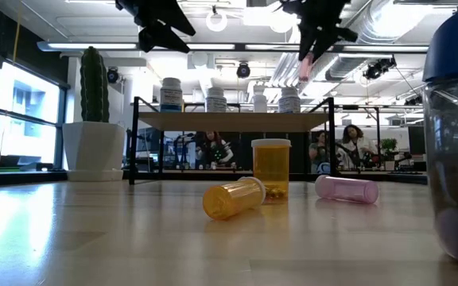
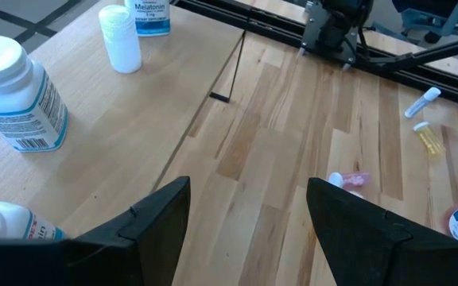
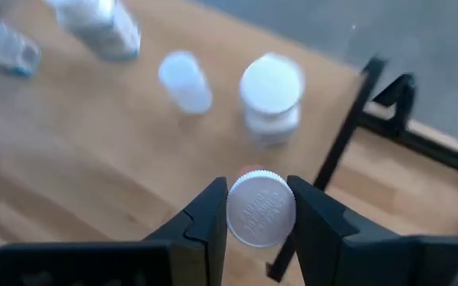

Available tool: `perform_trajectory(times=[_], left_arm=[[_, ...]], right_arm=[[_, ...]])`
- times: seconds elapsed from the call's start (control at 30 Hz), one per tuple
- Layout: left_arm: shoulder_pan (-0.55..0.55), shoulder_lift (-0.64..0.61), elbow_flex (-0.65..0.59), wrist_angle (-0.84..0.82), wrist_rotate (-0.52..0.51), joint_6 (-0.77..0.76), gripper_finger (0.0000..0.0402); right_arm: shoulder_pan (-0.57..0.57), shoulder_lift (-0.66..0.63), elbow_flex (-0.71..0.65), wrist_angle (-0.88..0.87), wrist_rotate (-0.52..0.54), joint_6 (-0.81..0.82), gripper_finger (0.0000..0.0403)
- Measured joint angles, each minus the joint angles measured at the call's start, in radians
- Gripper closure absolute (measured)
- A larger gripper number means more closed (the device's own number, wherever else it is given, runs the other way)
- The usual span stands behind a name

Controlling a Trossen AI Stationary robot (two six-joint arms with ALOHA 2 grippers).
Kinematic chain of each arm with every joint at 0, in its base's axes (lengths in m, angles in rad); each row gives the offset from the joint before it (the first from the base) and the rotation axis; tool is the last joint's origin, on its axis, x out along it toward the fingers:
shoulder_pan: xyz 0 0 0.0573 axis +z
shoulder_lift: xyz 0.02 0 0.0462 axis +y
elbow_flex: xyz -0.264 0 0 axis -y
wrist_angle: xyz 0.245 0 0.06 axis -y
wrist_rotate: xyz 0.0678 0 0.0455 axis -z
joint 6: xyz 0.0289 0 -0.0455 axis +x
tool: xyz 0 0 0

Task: Pick and place medicine bottles onto shelf by color
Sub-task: Put the top pink pill bottle on the shelf

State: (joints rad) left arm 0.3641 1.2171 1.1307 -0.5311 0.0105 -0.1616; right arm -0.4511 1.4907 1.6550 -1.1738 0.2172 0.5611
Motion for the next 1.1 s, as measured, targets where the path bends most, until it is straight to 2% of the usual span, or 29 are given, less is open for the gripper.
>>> perform_trajectory(times=[0.23,0.6,0.93,1.1], left_arm=[[0.000,0.000,0.000,-0.004,0.000,0.000,0.0158],[0.000,0.000,0.000,-0.003,0.000,0.008,0.0158],[0.000,0.000,0.000,-0.003,0.001,0.008,0.0158],[0.000,0.000,0.000,-0.003,0.002,0.008,0.0158]], right_arm=[[0.003,0.098,0.000,-0.013,-0.083,-0.047,0.0304],[0.003,0.201,0.000,-0.016,-0.064,-0.100,0.0304],[0.002,0.220,0.002,0.000,-0.058,-0.125,0.0304],[0.002,0.221,0.002,0.001,-0.057,-0.151,0.0284]])
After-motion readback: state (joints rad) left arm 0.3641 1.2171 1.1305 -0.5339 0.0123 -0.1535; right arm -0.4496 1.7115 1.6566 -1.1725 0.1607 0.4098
